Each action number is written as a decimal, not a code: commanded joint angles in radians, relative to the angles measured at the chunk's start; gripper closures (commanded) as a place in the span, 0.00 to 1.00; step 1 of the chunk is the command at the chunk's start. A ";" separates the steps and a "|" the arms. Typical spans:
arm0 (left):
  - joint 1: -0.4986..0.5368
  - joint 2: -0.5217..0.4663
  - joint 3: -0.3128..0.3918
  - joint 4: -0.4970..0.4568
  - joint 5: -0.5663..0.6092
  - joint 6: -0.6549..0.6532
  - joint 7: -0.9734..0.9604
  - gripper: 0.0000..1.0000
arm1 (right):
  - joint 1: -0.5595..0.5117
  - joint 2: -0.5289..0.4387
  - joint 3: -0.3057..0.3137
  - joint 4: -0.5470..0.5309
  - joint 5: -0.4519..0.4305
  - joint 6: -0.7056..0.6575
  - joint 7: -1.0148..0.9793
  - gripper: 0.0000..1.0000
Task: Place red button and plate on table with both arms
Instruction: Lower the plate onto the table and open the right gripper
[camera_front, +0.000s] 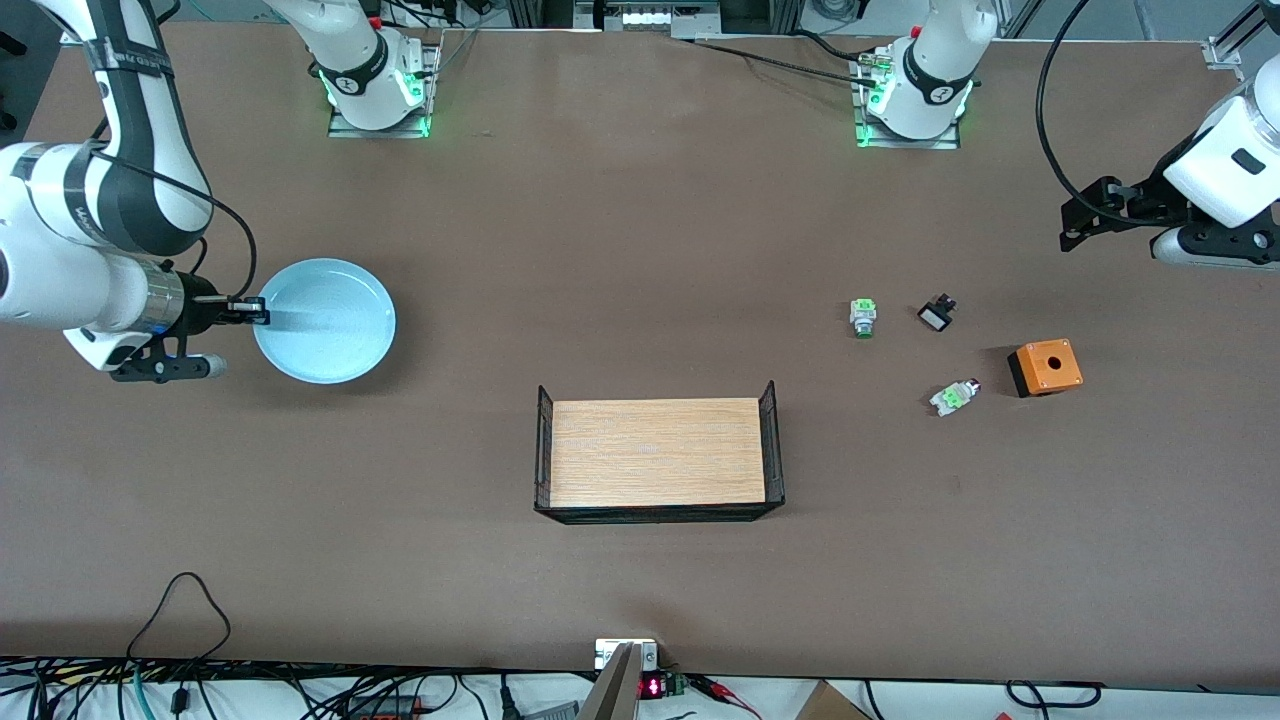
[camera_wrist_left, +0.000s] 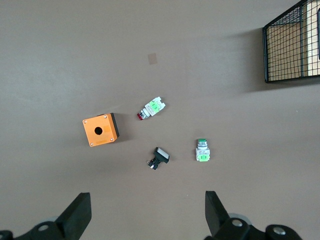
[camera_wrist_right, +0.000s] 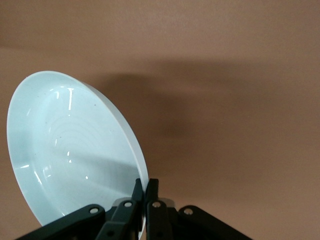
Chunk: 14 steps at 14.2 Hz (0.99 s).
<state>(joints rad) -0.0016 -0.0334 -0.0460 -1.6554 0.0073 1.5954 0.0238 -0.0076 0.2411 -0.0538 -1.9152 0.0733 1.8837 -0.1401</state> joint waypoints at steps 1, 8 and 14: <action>0.003 0.015 -0.003 0.034 0.022 -0.025 0.005 0.00 | -0.029 -0.029 0.015 -0.112 -0.010 0.098 -0.058 1.00; -0.005 0.015 -0.003 0.036 0.022 -0.025 0.004 0.00 | -0.078 0.015 0.017 -0.268 -0.010 0.344 -0.180 1.00; -0.005 0.052 -0.003 0.089 0.019 -0.046 0.002 0.00 | -0.124 0.087 0.017 -0.332 -0.010 0.486 -0.268 1.00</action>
<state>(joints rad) -0.0026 -0.0195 -0.0470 -1.6332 0.0073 1.5870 0.0238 -0.0970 0.3167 -0.0534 -2.2011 0.0730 2.2933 -0.3681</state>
